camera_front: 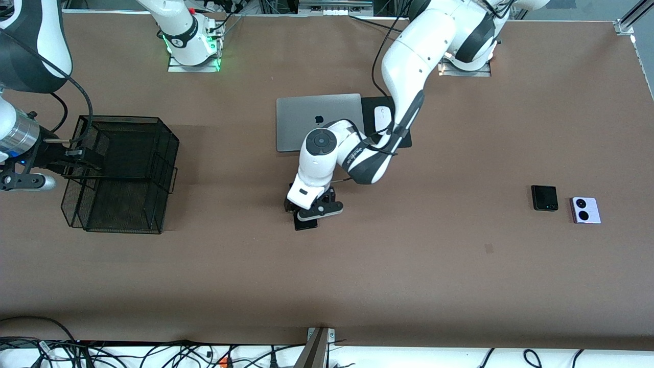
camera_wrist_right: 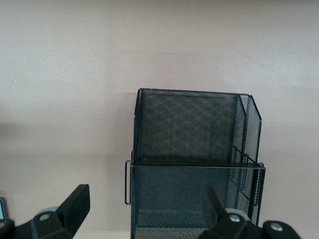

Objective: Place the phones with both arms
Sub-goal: 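Set the black bar phone down below the laptop and open the left gripper, then grasp the bar phone with the right gripper while the left gripper reaches the flip phone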

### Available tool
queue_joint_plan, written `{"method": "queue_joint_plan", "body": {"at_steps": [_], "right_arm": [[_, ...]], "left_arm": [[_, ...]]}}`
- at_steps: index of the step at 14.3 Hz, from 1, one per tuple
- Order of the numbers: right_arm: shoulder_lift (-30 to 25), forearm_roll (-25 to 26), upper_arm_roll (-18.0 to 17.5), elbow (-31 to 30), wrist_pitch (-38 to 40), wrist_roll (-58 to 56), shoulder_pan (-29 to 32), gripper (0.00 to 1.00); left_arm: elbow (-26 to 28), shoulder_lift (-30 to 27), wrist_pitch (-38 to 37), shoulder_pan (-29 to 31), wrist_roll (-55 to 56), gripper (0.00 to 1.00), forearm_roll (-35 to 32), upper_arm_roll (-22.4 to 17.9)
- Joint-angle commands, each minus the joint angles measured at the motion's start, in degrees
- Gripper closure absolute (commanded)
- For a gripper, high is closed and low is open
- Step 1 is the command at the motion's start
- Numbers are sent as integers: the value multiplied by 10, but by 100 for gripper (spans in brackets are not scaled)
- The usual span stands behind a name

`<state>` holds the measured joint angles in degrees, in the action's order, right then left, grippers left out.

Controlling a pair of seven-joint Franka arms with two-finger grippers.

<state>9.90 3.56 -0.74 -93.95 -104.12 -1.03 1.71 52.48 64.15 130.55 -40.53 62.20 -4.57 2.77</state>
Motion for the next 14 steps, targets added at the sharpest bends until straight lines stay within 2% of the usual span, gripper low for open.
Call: {"method": "queue_joint_plan", "body": {"at_steps": [1, 6, 9, 12, 14], "right_arm": [[1, -8, -2, 5, 1, 1, 3, 0], [1, -7, -2, 5, 7, 1, 2, 0], [1, -8, -18, 5, 11, 2, -13, 0], [9, -12, -19, 7, 5, 3, -76, 0], [45, -20, -20, 13, -11, 2, -112, 0]], "left_arm": [[9, -53, -85, 27, -69, 0, 29, 7], [21, -111, -215, 90, -232, 0, 28, 3], [36, -133, -304, 136, -341, 0, 24, -2], [114, -188, -308, 185, -422, 0, 12, -4], [159, -218, -306, 211, -465, 0, -11, -3]]}}
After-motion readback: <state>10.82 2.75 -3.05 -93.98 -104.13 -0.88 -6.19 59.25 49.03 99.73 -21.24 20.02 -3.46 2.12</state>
